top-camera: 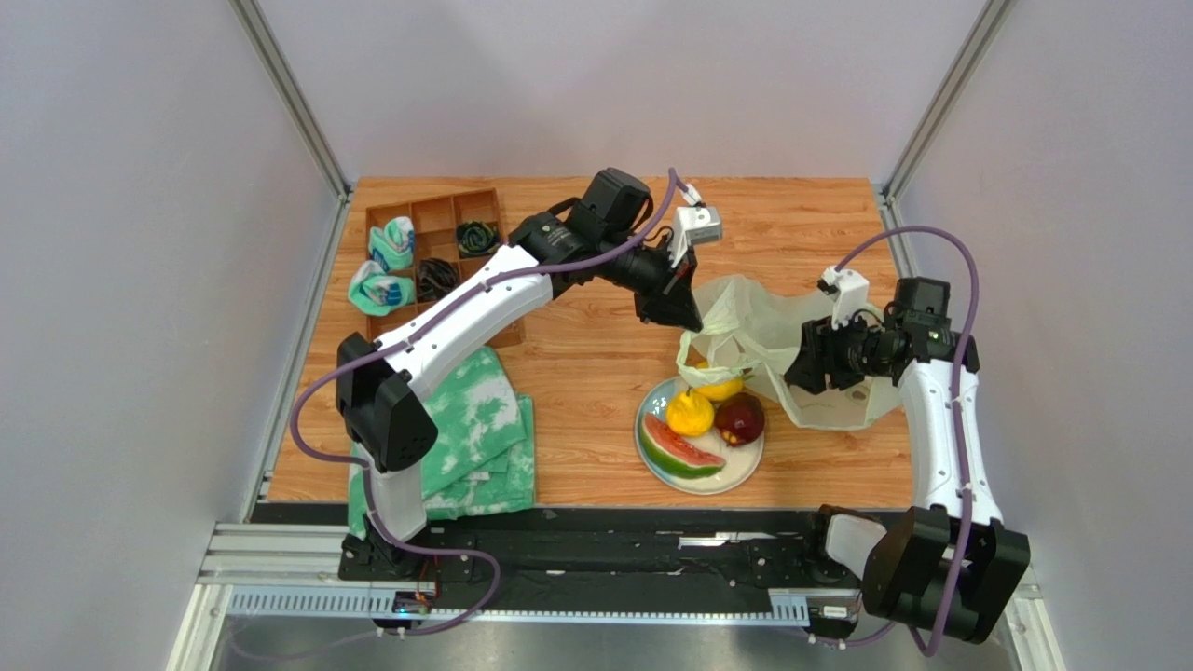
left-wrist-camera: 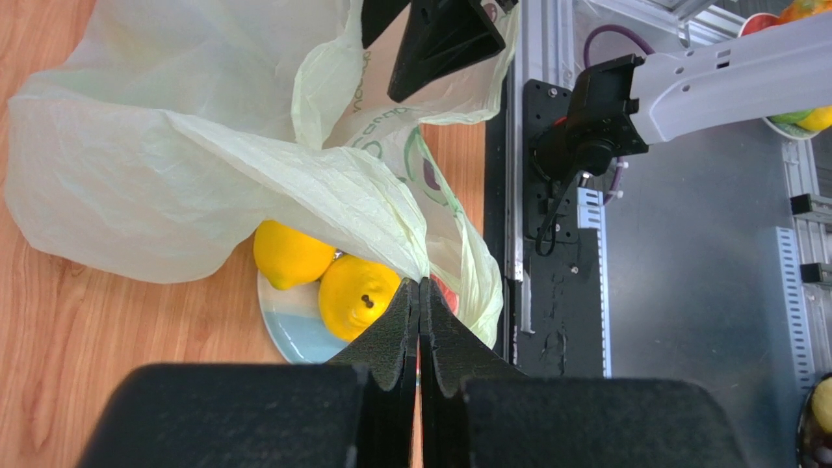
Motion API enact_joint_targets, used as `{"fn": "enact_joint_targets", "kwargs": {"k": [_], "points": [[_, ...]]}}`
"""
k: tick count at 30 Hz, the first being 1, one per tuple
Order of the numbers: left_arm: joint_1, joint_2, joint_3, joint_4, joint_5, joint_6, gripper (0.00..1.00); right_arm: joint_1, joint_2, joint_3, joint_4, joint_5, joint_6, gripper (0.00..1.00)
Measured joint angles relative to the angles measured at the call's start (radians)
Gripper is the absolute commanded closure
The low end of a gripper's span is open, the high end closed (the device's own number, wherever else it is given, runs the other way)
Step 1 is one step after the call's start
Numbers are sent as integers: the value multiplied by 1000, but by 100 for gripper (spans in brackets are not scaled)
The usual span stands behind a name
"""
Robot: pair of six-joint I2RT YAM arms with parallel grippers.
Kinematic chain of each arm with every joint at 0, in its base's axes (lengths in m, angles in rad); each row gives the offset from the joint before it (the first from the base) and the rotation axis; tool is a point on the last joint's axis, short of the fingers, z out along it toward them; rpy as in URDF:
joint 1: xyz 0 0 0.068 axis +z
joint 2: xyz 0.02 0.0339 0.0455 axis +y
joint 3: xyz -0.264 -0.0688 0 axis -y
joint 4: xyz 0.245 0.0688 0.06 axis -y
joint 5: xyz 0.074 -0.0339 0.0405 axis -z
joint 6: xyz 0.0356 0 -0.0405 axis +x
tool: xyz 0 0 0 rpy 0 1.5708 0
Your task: Take the fake fruits out of the plastic bag
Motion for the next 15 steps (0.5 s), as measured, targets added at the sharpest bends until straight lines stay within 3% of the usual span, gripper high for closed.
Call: {"fn": "enact_joint_targets", "kwargs": {"k": [7, 10, 15], "points": [[0, 2, 0, 0, -6, -4, 100, 34, 1, 9, -94, -12, -47, 56], [0, 5, 4, 0, -6, -7, 100, 36, -59, 5, -76, 94, -35, 59], [2, 25, 68, -8, -21, 1, 100, 36, -211, -7, 94, 305, -24, 58]]}}
